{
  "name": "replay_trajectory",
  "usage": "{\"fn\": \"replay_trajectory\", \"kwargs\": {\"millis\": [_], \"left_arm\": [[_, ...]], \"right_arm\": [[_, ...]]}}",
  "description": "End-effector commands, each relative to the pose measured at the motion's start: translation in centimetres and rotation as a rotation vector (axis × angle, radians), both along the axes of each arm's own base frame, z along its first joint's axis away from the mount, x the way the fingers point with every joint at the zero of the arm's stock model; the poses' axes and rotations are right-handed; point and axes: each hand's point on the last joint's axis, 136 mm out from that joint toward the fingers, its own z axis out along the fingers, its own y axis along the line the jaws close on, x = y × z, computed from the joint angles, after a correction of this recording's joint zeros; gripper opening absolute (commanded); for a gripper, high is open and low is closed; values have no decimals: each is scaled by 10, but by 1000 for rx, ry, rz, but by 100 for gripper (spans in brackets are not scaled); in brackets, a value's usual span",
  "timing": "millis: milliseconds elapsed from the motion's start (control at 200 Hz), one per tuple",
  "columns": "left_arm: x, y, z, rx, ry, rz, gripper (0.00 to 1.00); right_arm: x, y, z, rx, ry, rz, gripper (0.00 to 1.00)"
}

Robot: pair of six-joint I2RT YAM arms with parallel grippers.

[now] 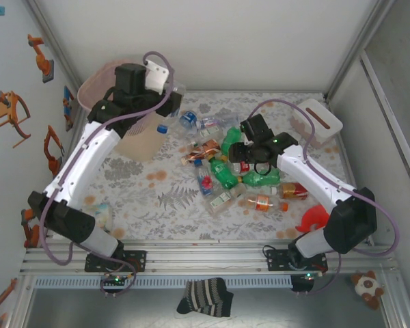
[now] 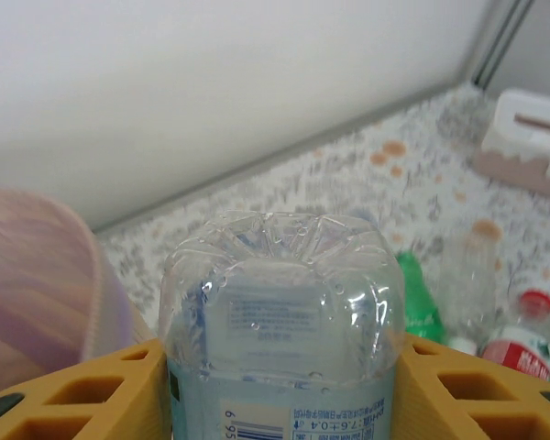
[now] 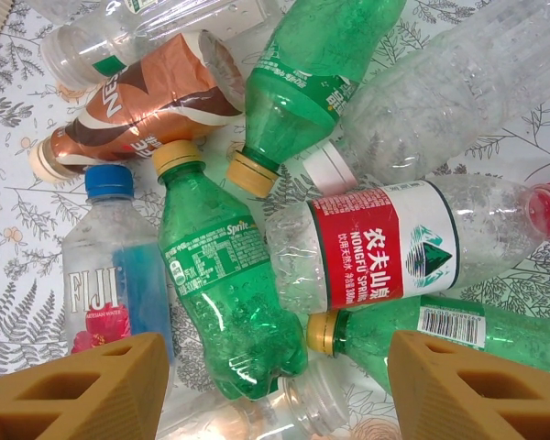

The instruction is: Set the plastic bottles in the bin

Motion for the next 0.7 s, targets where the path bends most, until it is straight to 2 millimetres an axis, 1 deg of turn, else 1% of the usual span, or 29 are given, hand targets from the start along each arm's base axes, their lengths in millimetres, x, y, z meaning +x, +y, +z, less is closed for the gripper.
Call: {"fn": "replay_trajectory", "kwargs": {"millis": [0, 120, 210, 320, 386, 521, 631, 696], "left_arm": [[-3, 10, 52, -87, -164, 31, 54], [-6, 26, 83, -97, -275, 82, 54], [-7, 39, 100, -84, -341, 123, 53], [0, 54, 109, -42, -383, 169, 53], [7, 64, 111, -11, -386, 198, 53], [25, 83, 103, 52, -358, 261, 52], [43, 101, 87, 85, -313, 307, 51], [54, 110, 74, 102, -275, 322, 51]], "right_arm": [[1, -3, 4, -10, -22, -4, 64], [1, -2, 4, -7, -22, -3, 64], [1, -2, 5, -6, -22, -3, 64], [2, -2, 6, -4, -23, -3, 64], [2, -2, 6, -4, -23, -2, 64], [2, -1, 6, -1, -20, -2, 64], [2, 0, 5, 2, -16, -1, 64], [1, 0, 5, 3, -15, -1, 64]]}}
